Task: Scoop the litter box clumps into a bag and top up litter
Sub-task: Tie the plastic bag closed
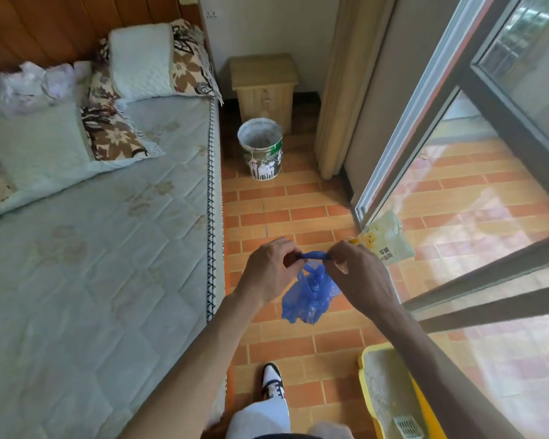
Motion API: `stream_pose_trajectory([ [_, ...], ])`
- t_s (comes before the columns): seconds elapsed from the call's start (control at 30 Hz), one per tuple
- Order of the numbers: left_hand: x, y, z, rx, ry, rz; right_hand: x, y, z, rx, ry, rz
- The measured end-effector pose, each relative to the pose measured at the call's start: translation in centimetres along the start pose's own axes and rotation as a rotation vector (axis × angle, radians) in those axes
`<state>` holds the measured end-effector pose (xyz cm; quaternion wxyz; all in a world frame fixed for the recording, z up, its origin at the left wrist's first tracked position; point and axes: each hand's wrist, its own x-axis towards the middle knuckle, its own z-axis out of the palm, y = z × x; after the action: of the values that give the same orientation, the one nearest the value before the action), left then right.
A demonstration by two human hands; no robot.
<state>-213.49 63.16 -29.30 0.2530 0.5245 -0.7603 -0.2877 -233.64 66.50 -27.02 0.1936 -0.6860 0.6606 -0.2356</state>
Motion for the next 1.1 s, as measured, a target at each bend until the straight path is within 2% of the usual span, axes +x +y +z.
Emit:
stream_pose_trajectory([
  [0.17, 6.6, -2.2, -2.9, 0.001, 0.014, 0.013, 7.1, -1.2, 0.2, 0.076, -0.011, 0.018],
  [0.5, 20.8, -6.3, -6.1, 0.065, 0.072, 0.03, 22.9, -0.5, 1.0, 0.004, 0.031, -0.054],
  [0.77, 33.7, -9.8, -7.7, 0.108, 0.061, -0.025, 36.3, 1.5, 2.5, 0.033, 0.029, -0.047],
  [1.1, 46.7, -14.2, -9.1, 0.051, 0.127, -0.114, 51.4, 2.9, 3.4, -0.018, -0.01, -0.159],
])
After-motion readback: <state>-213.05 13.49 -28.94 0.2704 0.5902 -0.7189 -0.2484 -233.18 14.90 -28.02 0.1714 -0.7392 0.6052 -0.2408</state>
